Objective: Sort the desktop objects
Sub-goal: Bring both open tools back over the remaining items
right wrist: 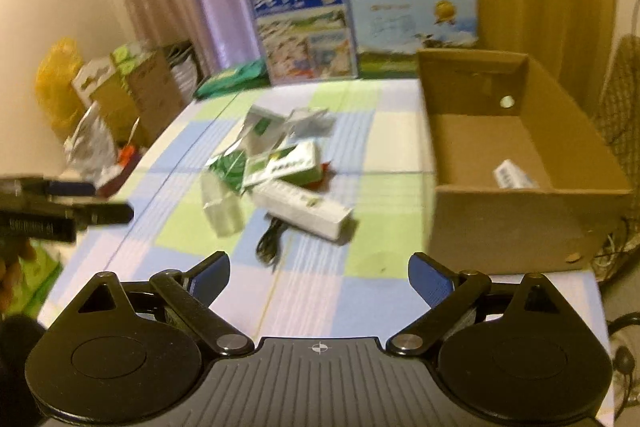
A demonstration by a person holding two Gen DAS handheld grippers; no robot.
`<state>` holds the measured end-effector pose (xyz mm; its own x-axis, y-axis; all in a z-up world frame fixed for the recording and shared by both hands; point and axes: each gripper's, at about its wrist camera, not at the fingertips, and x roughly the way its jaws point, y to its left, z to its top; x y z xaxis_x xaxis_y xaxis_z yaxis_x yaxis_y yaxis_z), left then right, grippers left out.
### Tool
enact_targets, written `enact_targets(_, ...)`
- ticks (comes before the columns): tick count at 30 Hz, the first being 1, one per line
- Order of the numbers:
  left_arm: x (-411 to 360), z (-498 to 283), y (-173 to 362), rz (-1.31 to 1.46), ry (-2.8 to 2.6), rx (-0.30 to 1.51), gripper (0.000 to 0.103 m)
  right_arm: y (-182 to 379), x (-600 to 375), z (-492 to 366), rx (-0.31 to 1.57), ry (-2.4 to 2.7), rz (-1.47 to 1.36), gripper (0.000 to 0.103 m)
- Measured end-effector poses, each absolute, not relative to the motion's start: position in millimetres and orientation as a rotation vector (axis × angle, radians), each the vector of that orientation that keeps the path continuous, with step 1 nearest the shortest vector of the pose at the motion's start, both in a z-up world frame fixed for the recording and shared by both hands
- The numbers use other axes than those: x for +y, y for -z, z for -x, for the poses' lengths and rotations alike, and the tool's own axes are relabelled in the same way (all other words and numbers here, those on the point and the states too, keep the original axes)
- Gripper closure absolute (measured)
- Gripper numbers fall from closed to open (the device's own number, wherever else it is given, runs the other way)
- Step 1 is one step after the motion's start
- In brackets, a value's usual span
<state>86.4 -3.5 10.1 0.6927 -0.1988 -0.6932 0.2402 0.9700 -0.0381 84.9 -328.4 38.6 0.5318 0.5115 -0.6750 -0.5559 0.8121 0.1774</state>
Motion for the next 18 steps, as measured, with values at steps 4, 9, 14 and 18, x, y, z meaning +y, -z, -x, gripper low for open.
enact_targets(4, 6, -94, -5, -0.064, 0.24, 0.782, 0.007, -26, -315, -86, 0.782, -0.658, 0.115, 0.01)
enact_targets(9, 7, -106, 6, -0.085, 0.246, 0.798, 0.007, -10, -305, -95, 0.798, -0.666, 0.116, 0.01)
enact_targets(14, 3, -120, 24, -0.106, 0.258, 0.836, 0.007, 8, -297, -102, 0.821, -0.673, 0.129, 0.01)
enact_targets(18, 1, -136, 40, -0.084, 0.236, 0.859, 0.007, 22, -290, -108, 0.836, -0.671, 0.123, 0.01)
